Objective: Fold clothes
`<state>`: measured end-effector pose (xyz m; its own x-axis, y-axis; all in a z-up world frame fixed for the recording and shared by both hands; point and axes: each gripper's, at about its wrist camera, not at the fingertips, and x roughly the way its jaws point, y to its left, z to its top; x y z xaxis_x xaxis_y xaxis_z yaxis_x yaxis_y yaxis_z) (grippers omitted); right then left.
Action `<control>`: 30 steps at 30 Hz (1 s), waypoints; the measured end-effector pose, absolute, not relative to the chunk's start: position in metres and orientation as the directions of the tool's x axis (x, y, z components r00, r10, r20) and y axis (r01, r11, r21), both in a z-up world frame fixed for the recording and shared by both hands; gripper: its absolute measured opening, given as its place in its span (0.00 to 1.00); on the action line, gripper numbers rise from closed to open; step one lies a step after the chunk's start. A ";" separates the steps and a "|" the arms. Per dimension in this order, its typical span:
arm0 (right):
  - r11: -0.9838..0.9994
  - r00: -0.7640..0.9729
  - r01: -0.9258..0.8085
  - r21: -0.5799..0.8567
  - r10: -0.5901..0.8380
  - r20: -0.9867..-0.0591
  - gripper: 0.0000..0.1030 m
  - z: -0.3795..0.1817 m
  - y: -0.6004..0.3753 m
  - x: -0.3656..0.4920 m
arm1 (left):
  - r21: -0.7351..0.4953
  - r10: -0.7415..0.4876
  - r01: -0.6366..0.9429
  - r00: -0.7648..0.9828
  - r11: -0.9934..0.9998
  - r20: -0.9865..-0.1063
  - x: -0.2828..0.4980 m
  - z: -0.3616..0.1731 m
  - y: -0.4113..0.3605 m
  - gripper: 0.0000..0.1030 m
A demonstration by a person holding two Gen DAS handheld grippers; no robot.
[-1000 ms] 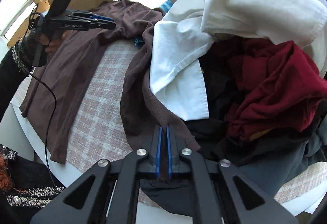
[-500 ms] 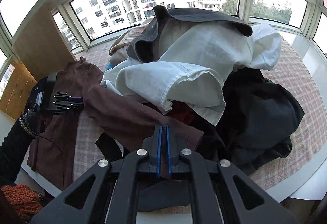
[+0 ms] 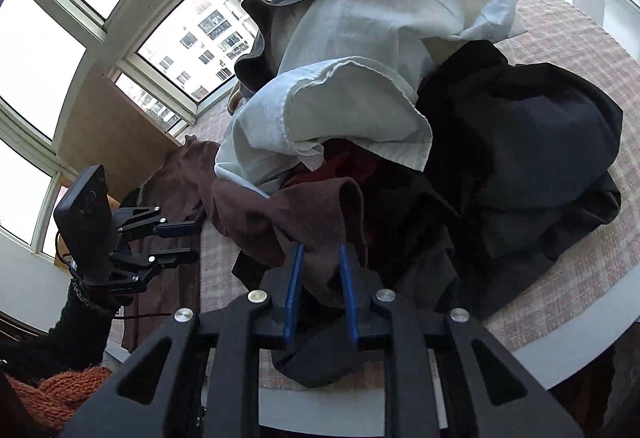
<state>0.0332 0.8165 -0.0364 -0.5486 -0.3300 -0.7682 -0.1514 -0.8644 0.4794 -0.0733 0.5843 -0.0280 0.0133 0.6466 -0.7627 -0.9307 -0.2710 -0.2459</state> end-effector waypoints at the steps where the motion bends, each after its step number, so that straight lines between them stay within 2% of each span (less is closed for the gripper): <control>1: -0.854 -0.557 -0.141 0.501 -0.350 -0.753 0.19 -0.037 0.819 0.031 | -0.232 0.650 -0.941 0.017 -0.247 -0.760 -0.068 -0.024 0.599 0.29; 4: -0.832 -0.570 -0.099 0.546 -0.402 -0.716 0.19 -0.039 0.821 0.018 | -0.183 0.638 -0.959 0.004 -0.216 -0.770 -0.063 -0.023 0.637 0.30; 8: -0.874 -0.552 -0.026 0.485 -0.392 -0.736 0.18 -0.037 0.805 -0.007 | -0.152 0.575 -0.956 -0.021 -0.251 -0.818 -0.066 -0.038 0.659 0.30; 9: -0.890 -0.559 -0.014 0.456 -0.371 -0.741 0.08 -0.035 0.800 -0.009 | -0.148 0.570 -0.956 -0.025 -0.255 -0.821 -0.066 -0.038 0.658 0.30; 10: -0.906 -0.574 -0.004 0.423 -0.344 -0.743 0.04 -0.030 0.797 -0.008 | -0.146 0.570 -0.954 -0.030 -0.261 -0.821 -0.066 -0.037 0.656 0.30; 14: -0.953 -0.660 0.011 0.304 -0.235 -0.714 0.03 0.000 0.798 0.002 | -0.135 0.570 -0.944 -0.065 -0.302 -0.819 -0.068 -0.029 0.646 0.30; 17: -0.977 -0.665 -0.023 0.211 -0.143 -0.733 0.04 0.013 0.810 0.003 | -0.136 0.564 -0.933 -0.082 -0.333 -0.822 -0.074 -0.028 0.649 0.30; 18: -0.977 -0.649 -0.031 0.210 -0.140 -0.747 0.08 0.013 0.815 0.003 | -0.143 0.568 -0.931 -0.080 -0.336 -0.819 -0.075 -0.028 0.652 0.30; 20: -0.972 -0.607 -0.044 0.231 -0.158 -0.779 0.26 0.008 0.820 0.007 | -0.148 0.574 -0.931 -0.076 -0.334 -0.815 -0.074 -0.028 0.659 0.30; 21: -0.973 -0.597 -0.047 0.225 -0.153 -0.787 0.39 0.004 0.820 0.010 | -0.135 0.571 -0.933 -0.085 -0.333 -0.817 -0.072 -0.028 0.663 0.31; 22: -0.977 -0.593 -0.045 0.206 -0.140 -0.793 0.44 0.000 0.819 0.012 | -0.122 0.567 -0.936 -0.094 -0.331 -0.819 -0.070 -0.029 0.667 0.31; 24: -0.976 -0.567 -0.033 0.217 -0.161 -0.808 0.44 -0.011 0.816 0.009 | -0.133 0.572 -0.932 -0.090 -0.336 -0.815 -0.070 -0.028 0.671 0.30; 27: -0.949 -0.533 0.007 0.316 -0.271 -0.801 0.44 -0.027 0.812 -0.002 | -0.135 0.575 -0.929 -0.095 -0.344 -0.812 -0.069 -0.025 0.675 0.31; 28: -0.944 -0.523 0.020 0.329 -0.290 -0.801 0.33 -0.032 0.810 -0.007 | -0.129 0.574 -0.930 -0.101 -0.346 -0.813 -0.068 -0.024 0.676 0.30; 30: -0.934 -0.517 0.033 0.357 -0.322 -0.793 0.03 -0.037 0.807 -0.013 | -0.118 0.571 -0.930 -0.111 -0.348 -0.813 -0.065 -0.023 0.677 0.31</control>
<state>-0.0129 0.8065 -0.0368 -0.5169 -0.3215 -0.7934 0.0332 -0.9336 0.3567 -0.0652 0.6768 -0.0228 -0.1110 0.5712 -0.8132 -0.9299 -0.3483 -0.1178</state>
